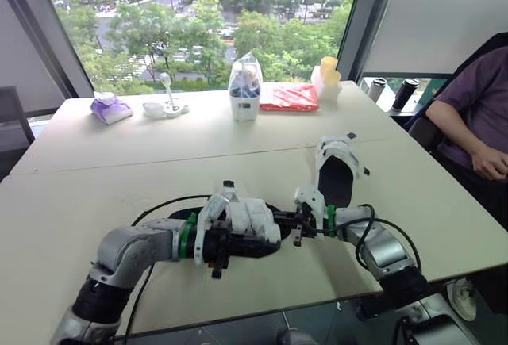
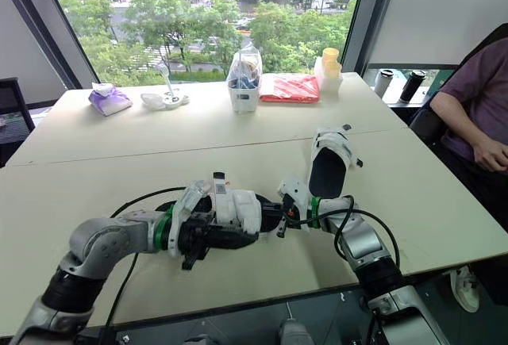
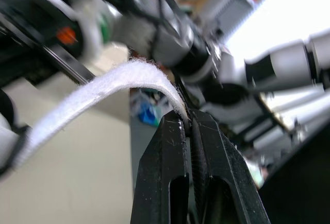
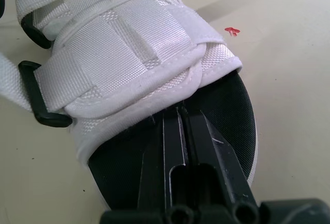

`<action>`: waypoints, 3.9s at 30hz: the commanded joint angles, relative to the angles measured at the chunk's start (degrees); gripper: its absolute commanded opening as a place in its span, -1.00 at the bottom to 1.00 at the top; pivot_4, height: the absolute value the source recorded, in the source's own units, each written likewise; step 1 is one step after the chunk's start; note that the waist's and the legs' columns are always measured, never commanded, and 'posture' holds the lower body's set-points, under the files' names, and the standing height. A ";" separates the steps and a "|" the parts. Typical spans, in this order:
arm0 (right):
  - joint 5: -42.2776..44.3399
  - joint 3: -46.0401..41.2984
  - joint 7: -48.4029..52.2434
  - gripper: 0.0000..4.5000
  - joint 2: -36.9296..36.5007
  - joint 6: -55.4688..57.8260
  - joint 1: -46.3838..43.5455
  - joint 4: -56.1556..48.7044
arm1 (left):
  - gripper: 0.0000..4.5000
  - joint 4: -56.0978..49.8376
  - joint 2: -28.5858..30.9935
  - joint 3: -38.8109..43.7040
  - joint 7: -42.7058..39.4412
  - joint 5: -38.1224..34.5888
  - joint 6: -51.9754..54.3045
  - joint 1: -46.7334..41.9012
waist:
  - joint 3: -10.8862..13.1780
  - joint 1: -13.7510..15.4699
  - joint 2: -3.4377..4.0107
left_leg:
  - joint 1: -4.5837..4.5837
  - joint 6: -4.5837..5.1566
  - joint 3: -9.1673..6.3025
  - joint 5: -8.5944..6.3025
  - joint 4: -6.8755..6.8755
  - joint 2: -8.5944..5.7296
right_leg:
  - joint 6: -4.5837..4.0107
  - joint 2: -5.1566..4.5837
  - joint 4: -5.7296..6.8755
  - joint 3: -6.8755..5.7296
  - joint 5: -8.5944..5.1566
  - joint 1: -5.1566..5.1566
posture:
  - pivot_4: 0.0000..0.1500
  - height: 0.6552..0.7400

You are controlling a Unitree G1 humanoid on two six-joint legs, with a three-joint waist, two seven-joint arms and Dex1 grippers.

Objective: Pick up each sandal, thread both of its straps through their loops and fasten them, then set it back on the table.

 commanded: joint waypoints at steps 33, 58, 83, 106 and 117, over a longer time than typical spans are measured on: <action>-3.94 4.35 -1.79 -1.00 -0.51 3.73 4.33 4.15 | 0.98 45.89 -2.41 -9.83 -17.76 32.39 -33.74 -32.96 | -0.21 0.47 -0.08 | 0.00 -0.01 -0.05 0.00 0.35 -0.05 | 0.03 -0.01 0.34 0.00 -0.04 0.06 | 1.00 1.00; -3.79 4.29 -3.31 -1.00 1.24 3.12 4.59 5.22 | -0.99 49.83 -6.99 -0.12 -11.79 32.52 -29.54 -33.67 | -0.19 -0.01 -0.10 | 0.07 0.00 -0.09 0.01 0.42 -0.04 | 0.07 0.00 0.48 0.00 -0.02 0.10 | 1.00 1.00; -1.73 1.90 -4.25 -1.00 1.66 1.62 6.78 1.47 | 0.99 40.17 -6.35 8.82 -0.51 35.26 -39.21 -28.46 | -0.52 -0.02 0.02 | 0.15 0.11 -0.23 -0.07 0.26 -0.01 | 0.19 0.00 0.66 -0.15 -0.04 0.04 | 1.00 1.00; 19.40 -17.95 -1.84 -1.00 -16.91 26.56 4.42 -31.31 | 0.99 -3.20 9.21 17.93 6.64 1.64 3.79 5.56 | 0.56 3.27 0.31 | -1.02 0.08 -0.15 -0.06 0.51 -0.18 | 0.09 -0.16 0.51 -0.07 -0.14 -0.89 | 1.00 1.00; 21.06 -22.82 -8.43 -1.00 -18.71 28.20 12.36 -38.96 | 0.99 17.97 0.62 4.37 -1.33 9.31 -5.58 -7.28 | 0.59 3.54 0.26 | -1.05 0.09 -0.11 -0.06 0.53 -0.18 | -0.13 -0.14 0.47 -0.07 0.03 -0.85 | 1.00 1.00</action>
